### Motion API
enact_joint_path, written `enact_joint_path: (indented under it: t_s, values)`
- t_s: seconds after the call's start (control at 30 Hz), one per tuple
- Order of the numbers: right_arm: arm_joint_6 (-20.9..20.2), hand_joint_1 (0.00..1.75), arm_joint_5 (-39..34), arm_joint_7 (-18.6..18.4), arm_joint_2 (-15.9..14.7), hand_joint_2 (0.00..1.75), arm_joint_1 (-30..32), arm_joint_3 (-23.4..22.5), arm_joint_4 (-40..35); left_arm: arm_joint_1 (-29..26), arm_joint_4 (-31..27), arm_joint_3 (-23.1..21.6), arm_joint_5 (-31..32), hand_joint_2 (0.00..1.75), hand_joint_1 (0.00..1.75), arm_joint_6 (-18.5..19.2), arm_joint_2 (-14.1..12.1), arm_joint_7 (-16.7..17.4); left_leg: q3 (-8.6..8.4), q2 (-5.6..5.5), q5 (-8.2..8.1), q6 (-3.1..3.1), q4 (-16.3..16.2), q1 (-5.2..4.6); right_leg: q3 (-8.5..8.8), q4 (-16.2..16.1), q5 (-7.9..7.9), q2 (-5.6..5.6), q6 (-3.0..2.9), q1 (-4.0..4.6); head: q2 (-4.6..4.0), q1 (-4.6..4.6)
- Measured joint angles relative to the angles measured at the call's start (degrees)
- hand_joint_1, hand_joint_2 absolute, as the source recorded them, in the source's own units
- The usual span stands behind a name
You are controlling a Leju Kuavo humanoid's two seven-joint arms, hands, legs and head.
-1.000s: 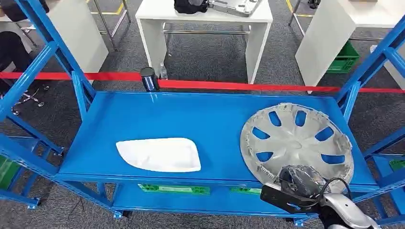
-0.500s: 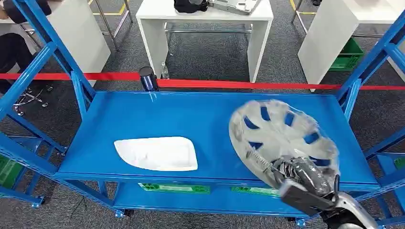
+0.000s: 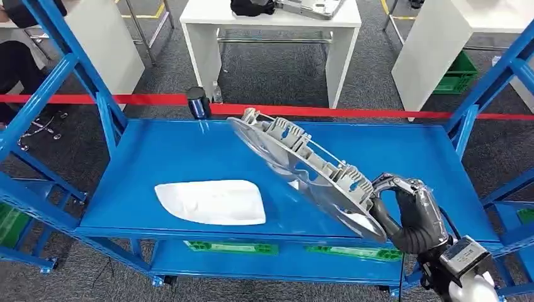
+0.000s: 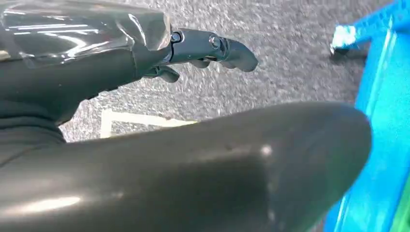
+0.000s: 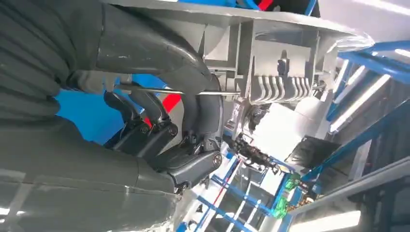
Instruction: Take the parts from the cabinet and place them on the table.
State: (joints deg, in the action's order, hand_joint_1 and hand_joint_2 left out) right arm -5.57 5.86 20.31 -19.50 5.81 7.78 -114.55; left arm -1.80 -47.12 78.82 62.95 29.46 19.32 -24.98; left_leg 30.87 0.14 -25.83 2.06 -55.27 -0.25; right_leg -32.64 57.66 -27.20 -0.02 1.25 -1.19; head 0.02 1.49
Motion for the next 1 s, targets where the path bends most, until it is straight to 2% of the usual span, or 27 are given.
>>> enact_joint_path:
  t_s: [0.03, 0.1, 0.13, 0.17, 0.2, 0.23, 0.27, 0.3, 0.33, 0.37, 0.43, 0.5, 0.53, 0.6, 0.63, 0.67, 0.7, 0.73, 0.77, 0.8, 0.83, 0.87, 0.93, 0.97, 1.0]
  values:
    - [-0.02, 1.75, -0.56, 0.24, 0.11, 1.75, -0.1, 0.04, -0.11, 0.07, -0.22, 0.22, 0.0, 0.0, 0.0, 0.04, 0.13, 0.0, 0.0, 0.02, 0.31, 0.42, 0.25, 0.02, -1.37, 2.65, -1.48, 0.02, -0.34, 0.06, 0.0, -0.08]
    - [-1.39, 1.75, -2.54, 1.2, 0.42, 1.75, -0.34, 0.28, -0.24, 0.08, -0.37, 0.63, 0.57, 0.0, 0.0, 0.55, 0.41, 0.0, 0.19, 0.01, 0.34, 0.47, 0.21, -0.1, -6.02, 12.47, -5.31, 0.01, -0.76, -0.05, 0.0, -0.24]
    - [-2.92, 1.75, -4.25, 1.79, 0.59, 1.75, -0.36, 0.48, -0.37, 0.11, -0.46, 0.89, 0.92, 0.0, 0.0, 0.78, 0.5, 0.0, 0.24, 0.0, 0.34, 0.47, 0.19, -0.22, -8.03, 16.54, -6.47, 0.02, -0.66, -0.05, 0.0, -0.24]
    - [-4.82, 1.75, -6.2, 2.25, 0.68, 1.75, -0.55, 0.68, -0.52, 0.11, -0.5, 1.25, 1.42, 0.0, 0.0, 1.05, 0.61, -0.13, 0.21, -0.01, 0.32, 0.47, 0.15, -0.27, -8.88, 18.09, -6.46, 0.01, -0.27, -0.05, 0.0, -0.26]
    - [-6.39, 1.75, -8.07, 2.45, 0.7, 1.75, -0.74, 0.81, -0.57, 0.12, -0.59, 1.47, 1.93, 0.0, 0.0, 1.27, 0.63, -0.35, 0.19, -0.05, 0.27, 0.44, 0.08, -0.27, -8.19, 16.32, -5.42, 0.0, 0.31, -0.06, 0.0, -0.22]
    - [-8.25, 1.75, -10.13, 2.84, 0.76, 1.75, -1.14, 0.92, -0.9, 0.18, -0.7, 1.77, 2.49, 0.0, 0.0, 1.68, 0.68, -0.75, 0.18, -0.08, 0.19, 0.34, -0.1, -0.25, -6.11, 11.84, -3.4, -0.01, 1.03, -0.1, 0.0, -0.28]
    - [-9.95, 1.75, -11.98, 3.19, 0.81, 1.75, -1.79, 1.07, -1.4, 0.26, -0.83, 2.06, 3.08, 0.0, 0.0, 1.81, 0.76, -1.07, 0.19, -0.12, -0.02, 0.08, -0.43, -0.18, -3.15, 5.77, -1.01, -0.03, 1.67, -0.23, 0.0, -0.26]
    - [-11.52, 1.75, -13.36, 3.59, 0.83, 1.75, -2.37, 1.31, -2.06, 0.39, -0.92, 2.34, 3.45, 0.0, 0.0, 1.92, 0.79, -1.36, 0.33, -0.13, -0.38, -0.23, -0.99, -0.2, -0.45, 0.49, 0.7, -0.13, 1.99, -0.4, 0.0, -0.31]
    - [-12.64, 1.75, -14.21, 4.13, 0.92, 1.75, -2.81, 1.62, -2.36, 0.52, -1.07, 2.71, 3.83, 0.0, 0.0, 1.99, 0.74, -1.47, 0.51, -0.2, -0.68, -0.58, -1.34, -0.6, -0.45, 0.56, 0.33, -0.17, 1.03, -0.03, 0.0, -0.26]
    - [-13.49, 1.75, -14.71, 4.61, 0.9, 1.75, -3.04, 1.99, -3.08, 0.7, -1.33, 2.95, 4.02, 0.0, 0.0, 2.05, 0.79, -1.68, 0.79, -0.24, -0.94, -0.77, -1.85, -0.68, -0.21, 0.11, 0.58, -0.05, 0.22, -0.09, 0.0, -0.26]
    - [-15.38, 1.75, -15.21, 5.77, 0.94, 1.75, -3.54, 2.73, -4.19, 0.74, -1.44, 3.34, 4.52, 0.0, 0.0, 2.08, 0.87, -1.86, 0.92, -0.2, -0.79, -0.99, -1.81, -0.56, -0.46, 0.32, 0.61, 0.0, -0.45, 0.21, 0.0, -0.2]
    - [-16.65, 1.75, -15.78, 6.29, 0.94, 1.75, -4.44, 3.52, -5.18, 0.81, -1.79, 3.76, 4.9, 0.0, 0.0, 2.18, 0.83, -2.03, 1.43, -0.22, -1.58, -1.52, -2.57, -0.35, -0.31, 0.11, 0.81, 0.06, -0.96, -0.36, 0.0, -0.24]
    - [-17.34, 1.75, -16.2, 6.54, 0.92, 1.75, -4.93, 3.83, -5.55, 0.85, -1.84, 3.93, 4.9, 0.0, 0.0, 2.4, 0.94, -2.27, 2.23, -0.22, -3.29, -1.99, -4.85, -0.26, -0.27, 0.11, 0.81, 0.04, -1.39, -0.4, 0.0, 0.09]
    - [-18.49, 1.75, -17.11, 6.95, 0.98, 1.75, -5.85, 4.53, -6.27, 1.09, -1.88, 4.28, 5.29, 0.0, 0.0, 2.95, 0.96, -2.62, 6.55, -0.2, -7.92, -2.68, -14.05, 0.24, -0.48, 0.13, 0.87, 0.04, -1.64, -0.24, 0.0, 0.15]
    - [-19.08, 1.75, -17.75, 6.97, 1.11, 1.75, -6.31, 4.92, -6.47, 1.09, -1.88, 4.39, 5.64, 0.0, 0.0, 3.24, 0.96, -2.91, 8.71, -0.2, -9.61, -2.82, -18.63, 0.4, -0.57, 0.14, 0.87, 0.03, -1.65, -0.16, 0.0, 0.13]
    - [-19.69, 1.75, -18.35, 6.95, 1.25, 1.75, -6.71, 5.22, -6.6, 1.09, -1.88, 4.46, 5.95, 0.0, 0.0, 3.59, 0.98, -3.17, 9.85, -0.19, -9.91, -2.85, -20.91, 0.46, -0.61, 0.15, 0.88, 0.04, -1.65, -0.11, 0.0, 0.15]
    - [-20.04, 1.75, -18.97, 6.65, 1.44, 1.75, -7.04, 5.51, -6.77, 1.07, -1.88, 4.5, 6.14, 0.0, 0.0, 3.89, 1.0, -3.47, 9.45, -0.2, -8.88, -2.75, -20.07, 0.46, -0.55, 0.15, 0.88, 0.04, -1.65, -0.02, 0.0, 0.15]
    - [-20.52, 1.75, -19.69, 6.25, 1.62, 1.75, -7.44, 5.77, -7.04, 1.08, -1.9, 4.55, 6.38, 0.0, 0.0, 4.09, 1.0, -3.82, 7.73, -0.2, -6.67, -2.53, -16.55, 0.45, -0.47, 0.15, 0.88, 0.07, -1.65, 0.05, 0.0, 0.16]
    - [-20.81, 1.75, -20.31, 5.81, 1.68, 1.75, -8.05, 6.03, -7.28, 1.09, -2.03, 4.55, 6.82, 0.0, 0.0, 4.22, 0.98, -4.11, 5.09, -0.21, -4.11, -2.2, -11.36, 0.41, -0.35, 0.14, 0.89, 0.16, -1.64, 0.2, 0.0, 0.15]
    - [-21.07, 1.75, -20.96, 5.29, 1.77, 1.75, -8.76, 6.38, -7.65, 1.1, -2.27, 4.55, 7.08, 0.0, 0.0, 4.61, 0.98, -4.5, 2.15, -0.25, -1.8, -1.61, -5.84, 0.21, -0.22, 0.11, 0.9, 0.23, -1.62, 0.33, 0.0, 0.18]
    - [-21.29, 1.75, -21.44, 4.78, 1.92, 1.75, -9.5, 6.65, -7.93, 1.12, -2.58, 4.57, 7.43, 0.0, 0.0, 4.74, 0.81, -4.96, 0.27, -0.27, -1.91, -0.89, -2.28, -0.09, -0.19, 0.08, 0.94, 0.24, -1.55, 0.17, 0.0, 0.02]
    - [-21.4, 1.75, -21.96, 4.42, 1.97, 1.75, -10.28, 6.84, -8.09, 1.26, -2.64, 4.52, 7.89, 0.0, 0.0, 5.07, 0.85, -5.51, 0.39, 0.03, -1.88, -0.79, -2.05, -0.29, -0.38, 0.09, 1.07, 0.22, -1.31, 0.53, 0.0, 0.0]
    - [-21.42, 1.75, -22.51, 3.65, 2.16, 1.75, -11.44, 7.56, -8.44, 1.3, -2.71, 4.48, 8.46, 0.0, 0.0, 5.25, 0.78, -6.52, 0.6, 0.01, -1.82, -0.6, -2.02, -0.63, -0.49, -0.13, 1.29, 0.13, -0.88, 0.2, 0.0, 0.11]
    - [-21.42, 1.75, -22.73, 3.36, 2.25, 1.75, -12.04, 7.96, -8.74, 1.3, -2.73, 4.48, 8.88, 0.0, 0.0, 5.27, 0.63, -7.06, 0.6, 0.02, -1.55, -0.28, -1.67, -0.64, -0.38, -0.47, 1.51, 0.11, -0.55, 0.31, 0.0, 0.11]
    - [-21.42, 1.75, -22.82, 3.08, 2.21, 1.75, -12.49, 8.2, -9.18, 1.31, -2.73, 4.46, 9.23, 0.0, 0.0, 5.27, 0.57, -7.5, -0.48, 0.04, -0.52, 0.04, -0.07, 0.19, -0.63, 0.03, 1.3, 0.06, -0.41, 0.45, 0.0, 0.11]
